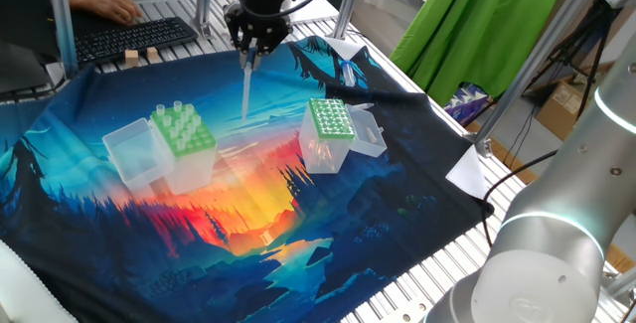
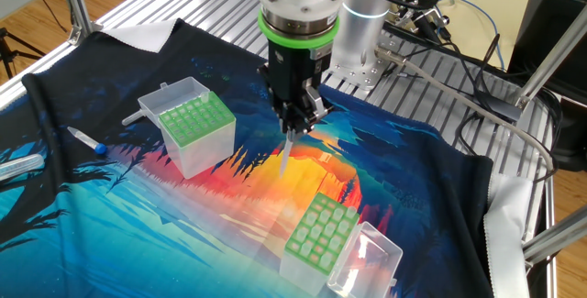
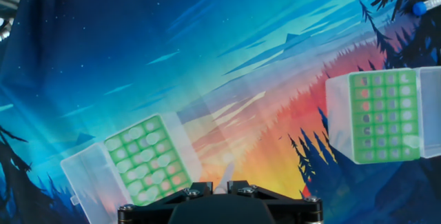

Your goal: Transfer all large pipette tips from one holder to another

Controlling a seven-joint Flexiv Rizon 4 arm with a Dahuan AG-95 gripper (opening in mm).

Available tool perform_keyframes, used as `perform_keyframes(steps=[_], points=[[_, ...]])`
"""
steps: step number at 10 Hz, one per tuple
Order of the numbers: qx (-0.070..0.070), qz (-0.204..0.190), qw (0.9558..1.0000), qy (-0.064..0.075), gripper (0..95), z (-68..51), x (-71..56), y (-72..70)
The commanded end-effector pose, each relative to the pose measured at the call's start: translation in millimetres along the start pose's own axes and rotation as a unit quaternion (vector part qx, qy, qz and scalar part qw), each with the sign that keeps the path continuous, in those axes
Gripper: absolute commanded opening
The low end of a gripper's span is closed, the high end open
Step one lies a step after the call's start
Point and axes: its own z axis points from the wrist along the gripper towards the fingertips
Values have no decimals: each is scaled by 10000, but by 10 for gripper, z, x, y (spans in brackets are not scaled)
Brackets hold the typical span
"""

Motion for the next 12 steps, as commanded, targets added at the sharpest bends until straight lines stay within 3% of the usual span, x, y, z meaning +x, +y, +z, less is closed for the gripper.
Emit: perform_keyframes(steps=[1,6,8,9,12], points=[[38,63,10000,-17,0,4,1,2],[265,107,9995,-109,0,4,1,2],[287,33,9996,29,0,4,1,2],[357,-195,9991,138,0,4,1,2],[376,-569,9976,122,0,-69,54,-137]])
